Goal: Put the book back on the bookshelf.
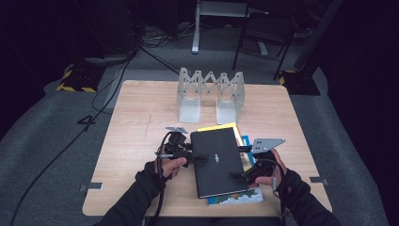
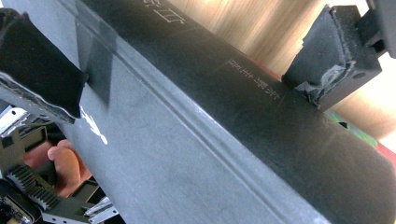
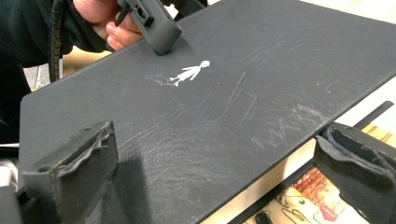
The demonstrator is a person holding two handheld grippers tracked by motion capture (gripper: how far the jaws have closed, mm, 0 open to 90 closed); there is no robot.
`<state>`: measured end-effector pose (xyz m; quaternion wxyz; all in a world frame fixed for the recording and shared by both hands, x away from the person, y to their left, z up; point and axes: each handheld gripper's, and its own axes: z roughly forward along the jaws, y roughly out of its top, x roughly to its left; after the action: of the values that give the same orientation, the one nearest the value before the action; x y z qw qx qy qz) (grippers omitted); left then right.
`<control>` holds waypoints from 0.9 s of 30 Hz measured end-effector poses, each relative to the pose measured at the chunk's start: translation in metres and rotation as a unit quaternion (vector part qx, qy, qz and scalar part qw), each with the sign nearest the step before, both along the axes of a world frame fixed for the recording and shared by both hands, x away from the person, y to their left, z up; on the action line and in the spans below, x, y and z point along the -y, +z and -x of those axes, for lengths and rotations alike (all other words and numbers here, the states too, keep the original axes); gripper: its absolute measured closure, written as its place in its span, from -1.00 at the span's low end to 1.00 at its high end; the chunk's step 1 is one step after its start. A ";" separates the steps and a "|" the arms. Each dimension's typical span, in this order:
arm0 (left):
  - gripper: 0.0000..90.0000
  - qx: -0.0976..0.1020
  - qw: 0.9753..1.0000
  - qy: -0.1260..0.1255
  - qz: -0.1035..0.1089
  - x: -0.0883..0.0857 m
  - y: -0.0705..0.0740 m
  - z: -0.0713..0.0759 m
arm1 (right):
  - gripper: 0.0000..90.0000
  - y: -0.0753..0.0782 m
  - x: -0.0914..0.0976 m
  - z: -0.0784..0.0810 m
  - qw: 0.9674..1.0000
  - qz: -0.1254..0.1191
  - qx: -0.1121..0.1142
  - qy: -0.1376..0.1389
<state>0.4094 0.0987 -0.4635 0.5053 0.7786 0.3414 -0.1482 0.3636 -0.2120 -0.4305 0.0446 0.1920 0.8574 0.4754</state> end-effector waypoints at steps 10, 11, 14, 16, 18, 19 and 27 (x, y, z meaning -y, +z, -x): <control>-0.88 0.067 0.998 0.020 -0.006 -0.003 0.024 0.011 | -0.94 0.009 -0.005 0.010 0.998 0.007 0.065 0.001; -0.85 0.071 0.997 0.021 -0.005 -0.004 0.027 0.012 | -0.91 0.011 -0.006 0.011 0.997 0.008 0.071 -0.002; -0.76 0.081 0.996 0.029 0.006 -0.005 0.035 0.013 | -0.83 0.020 -0.008 0.011 0.996 0.009 0.091 -0.013; -0.68 0.084 0.996 0.036 0.015 -0.008 0.037 0.011 | -0.74 0.023 -0.009 0.010 0.995 0.011 0.100 -0.017; -0.59 0.084 0.995 0.040 0.029 -0.013 0.039 0.009 | -0.65 0.025 -0.008 0.009 0.994 0.004 0.107 -0.023; -0.57 0.084 0.995 0.040 0.029 -0.013 0.039 0.009 | -0.62 0.025 -0.008 0.009 0.993 0.001 0.111 -0.024; -0.43 0.129 0.990 0.046 0.036 -0.019 0.059 0.008 | -0.29 0.032 -0.005 0.008 0.989 -0.015 0.143 -0.034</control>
<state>0.4012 0.1173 -0.4046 0.5791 0.7559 0.3032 -0.0357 0.3556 -0.2072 -0.3986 0.1802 0.1519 0.8279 0.5090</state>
